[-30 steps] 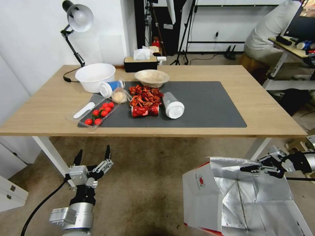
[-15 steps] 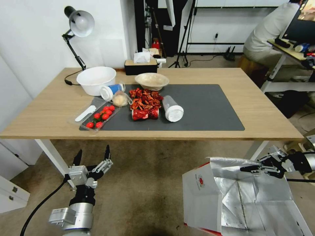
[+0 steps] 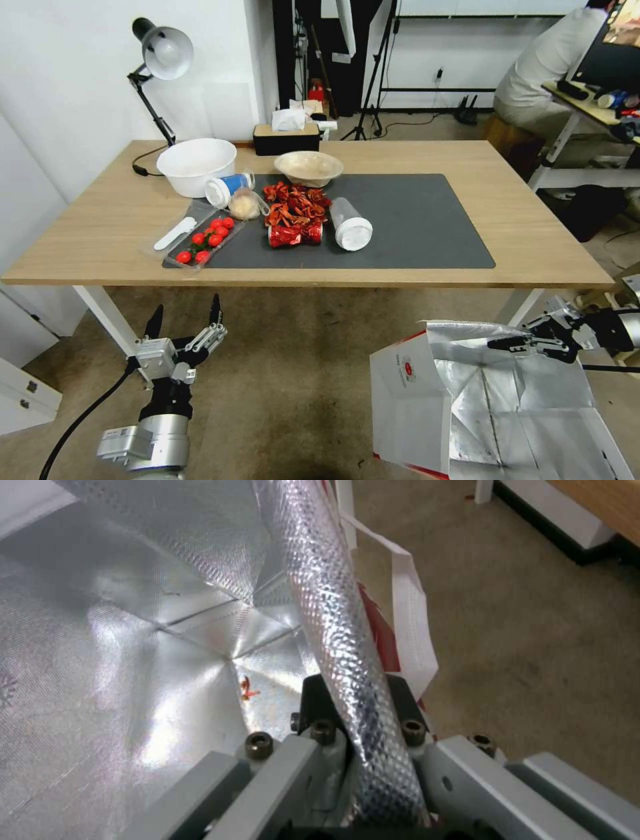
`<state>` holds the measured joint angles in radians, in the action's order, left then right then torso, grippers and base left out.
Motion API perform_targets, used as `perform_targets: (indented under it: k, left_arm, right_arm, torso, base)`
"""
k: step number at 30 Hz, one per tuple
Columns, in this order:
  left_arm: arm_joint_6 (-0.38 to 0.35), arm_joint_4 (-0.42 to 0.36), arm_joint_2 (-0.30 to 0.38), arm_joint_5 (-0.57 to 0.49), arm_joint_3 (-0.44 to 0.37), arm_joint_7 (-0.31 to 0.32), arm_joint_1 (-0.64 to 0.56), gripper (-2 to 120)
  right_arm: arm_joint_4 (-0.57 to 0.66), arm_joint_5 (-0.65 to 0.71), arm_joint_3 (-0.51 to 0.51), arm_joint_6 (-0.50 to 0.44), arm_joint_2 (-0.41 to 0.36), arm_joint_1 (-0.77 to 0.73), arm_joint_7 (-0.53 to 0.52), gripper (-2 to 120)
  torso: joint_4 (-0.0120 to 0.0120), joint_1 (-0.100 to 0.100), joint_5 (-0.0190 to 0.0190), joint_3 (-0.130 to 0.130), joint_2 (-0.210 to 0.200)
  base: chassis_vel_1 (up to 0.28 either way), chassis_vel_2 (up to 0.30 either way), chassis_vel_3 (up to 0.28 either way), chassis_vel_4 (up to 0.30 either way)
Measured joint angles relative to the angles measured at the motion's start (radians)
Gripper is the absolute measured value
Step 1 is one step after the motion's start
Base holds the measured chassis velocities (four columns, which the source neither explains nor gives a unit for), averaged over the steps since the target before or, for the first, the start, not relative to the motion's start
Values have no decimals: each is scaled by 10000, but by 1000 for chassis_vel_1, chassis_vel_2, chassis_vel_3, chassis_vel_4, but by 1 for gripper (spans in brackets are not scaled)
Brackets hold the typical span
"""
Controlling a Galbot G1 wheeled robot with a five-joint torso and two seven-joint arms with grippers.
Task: Pick up the food delivery bag from the floor and place it on the table.
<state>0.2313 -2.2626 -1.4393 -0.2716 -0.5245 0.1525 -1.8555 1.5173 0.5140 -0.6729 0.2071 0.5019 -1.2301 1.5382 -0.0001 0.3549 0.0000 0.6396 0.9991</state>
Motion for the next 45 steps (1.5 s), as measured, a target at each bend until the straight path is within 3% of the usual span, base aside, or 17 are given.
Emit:
perform_targets:
  k: [19,31,45]
  left_arm:
    - [146,49,-132,103,12,10,18,100]
    - [155,-89,-144,69,-11,186,78,100]
    - [167,-202,-201,79,-21,219,23,100]
  right_arm:
    - [-9,633,-140,183,-198,-165,0,0]
    - [324,3012,-760,895,-944,-821,0,0]
    - [762,6156,-1738,1828,-1085,-1206,-93,0]
  torso:
    - [1,-29,0,-37,-64]
    - [0,-39,1,-50,-87]
    - [0,-46,-1,-56,-96]
  base:
    - [0,0,0,0]
    - [0,0,0,0]
    - [0,0,0,0]
